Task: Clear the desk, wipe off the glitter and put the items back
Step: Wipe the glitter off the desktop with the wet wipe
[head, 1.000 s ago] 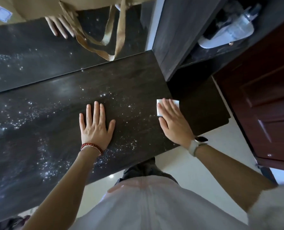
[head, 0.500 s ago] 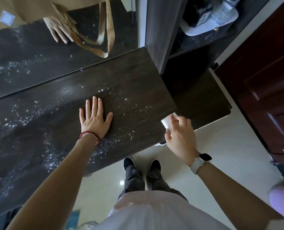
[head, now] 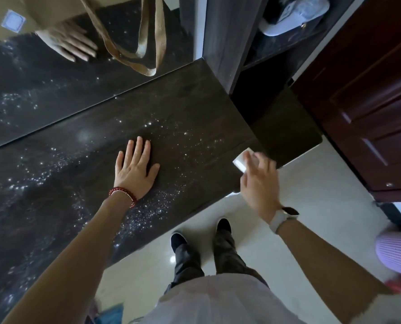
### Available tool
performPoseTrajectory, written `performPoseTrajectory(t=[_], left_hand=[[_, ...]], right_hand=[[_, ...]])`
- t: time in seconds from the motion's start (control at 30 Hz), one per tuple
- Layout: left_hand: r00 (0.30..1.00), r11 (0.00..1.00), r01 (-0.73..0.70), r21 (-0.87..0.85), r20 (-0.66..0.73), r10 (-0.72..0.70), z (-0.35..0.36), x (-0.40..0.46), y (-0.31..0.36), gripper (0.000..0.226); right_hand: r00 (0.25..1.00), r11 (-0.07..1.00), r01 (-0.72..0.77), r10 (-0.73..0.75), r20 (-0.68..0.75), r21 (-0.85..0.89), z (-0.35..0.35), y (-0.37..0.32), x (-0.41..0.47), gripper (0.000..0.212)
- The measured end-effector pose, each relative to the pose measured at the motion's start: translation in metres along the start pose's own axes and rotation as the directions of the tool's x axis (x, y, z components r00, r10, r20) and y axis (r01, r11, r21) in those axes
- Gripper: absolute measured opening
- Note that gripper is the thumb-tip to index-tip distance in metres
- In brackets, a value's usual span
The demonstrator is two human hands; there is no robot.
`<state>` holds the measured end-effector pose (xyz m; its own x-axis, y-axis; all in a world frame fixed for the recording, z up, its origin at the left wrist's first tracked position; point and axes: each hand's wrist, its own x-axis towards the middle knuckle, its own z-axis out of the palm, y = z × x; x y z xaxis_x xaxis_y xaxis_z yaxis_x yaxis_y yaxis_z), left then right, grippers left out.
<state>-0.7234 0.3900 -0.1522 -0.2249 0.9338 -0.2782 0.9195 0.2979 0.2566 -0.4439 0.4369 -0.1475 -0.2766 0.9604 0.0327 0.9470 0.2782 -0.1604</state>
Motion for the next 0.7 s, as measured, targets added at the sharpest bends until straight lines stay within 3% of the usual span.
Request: performPoseTrajectory(t=[0.07,0.27,0.5,0.57,0.63,0.7], left_hand=[[1.000,1.000,0.002,0.005,-0.014,-0.002,0.001,0.001,-0.001,0.061],[1.000,1.000,0.012,0.010,-0.022,-0.012,0.000,0.001,0.000,0.061],[1.000,1.000,0.025,0.012,-0.014,-0.025,0.001,-0.001,0.001,0.061],[1.000,0.999,0.027,0.021,-0.007,-0.027,0.001,0.000,0.002,0.060],[0.999,0.999,0.034,0.025,-0.013,-0.033,0.001,-0.001,0.001,0.060],[0.999,0.999,0.031,0.026,-0.018,-0.031,0.001,-0.002,0.001,0.060]], right_hand=[[0.997,0.997,-0.077,0.077,-0.004,0.010,0.001,0.012,0.006,0.055],[0.996,0.994,-0.074,0.069,0.061,0.086,0.015,0.005,-0.035,0.053],[0.972,0.963,-0.219,0.203,0.117,0.155,0.017,-0.015,0.051,0.050],[0.993,0.983,-0.114,0.108,0.054,0.140,0.022,-0.025,0.036,0.051],[0.984,0.961,0.161,-0.173,0.035,0.225,0.024,-0.047,-0.005,0.053],[0.847,0.835,0.464,-0.516,0.128,0.294,0.020,-0.067,-0.049,0.051]])
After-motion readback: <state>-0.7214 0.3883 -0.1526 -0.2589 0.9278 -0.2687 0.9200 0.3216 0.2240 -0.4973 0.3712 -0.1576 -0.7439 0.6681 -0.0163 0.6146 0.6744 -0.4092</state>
